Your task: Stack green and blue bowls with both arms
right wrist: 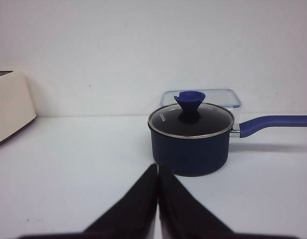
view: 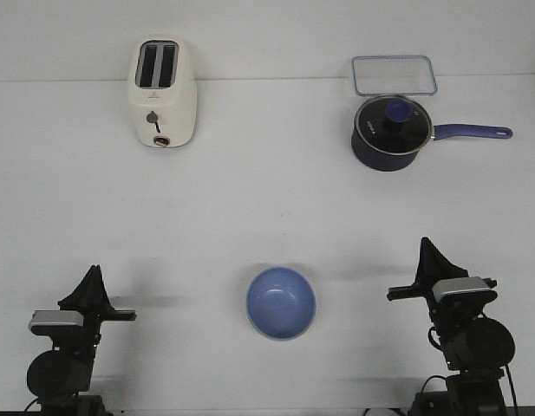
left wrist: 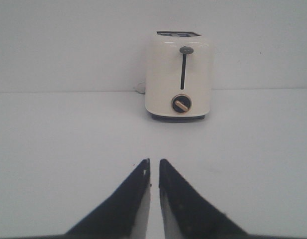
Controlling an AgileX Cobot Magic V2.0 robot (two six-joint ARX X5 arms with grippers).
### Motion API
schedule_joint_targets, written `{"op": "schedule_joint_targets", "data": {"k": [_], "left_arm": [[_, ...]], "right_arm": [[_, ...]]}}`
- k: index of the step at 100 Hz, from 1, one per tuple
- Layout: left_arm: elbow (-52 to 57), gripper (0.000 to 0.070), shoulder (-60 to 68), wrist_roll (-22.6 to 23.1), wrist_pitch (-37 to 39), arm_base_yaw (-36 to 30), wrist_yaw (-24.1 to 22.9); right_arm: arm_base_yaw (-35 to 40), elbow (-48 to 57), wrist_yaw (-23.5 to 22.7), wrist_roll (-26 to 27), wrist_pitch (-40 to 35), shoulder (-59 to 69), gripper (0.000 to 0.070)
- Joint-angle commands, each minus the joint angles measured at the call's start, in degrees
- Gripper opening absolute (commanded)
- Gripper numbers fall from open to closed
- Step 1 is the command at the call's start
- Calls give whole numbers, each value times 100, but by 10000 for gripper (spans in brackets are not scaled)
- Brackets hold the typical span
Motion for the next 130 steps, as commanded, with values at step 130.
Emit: {"op": "schedule_joint_targets", "data": {"k": [130], "left_arm": [[-114, 15, -7, 28, 57, 7, 11]], "right_arm": [[2, -1762, 442, -2680, -402, -1963, 0]]}}
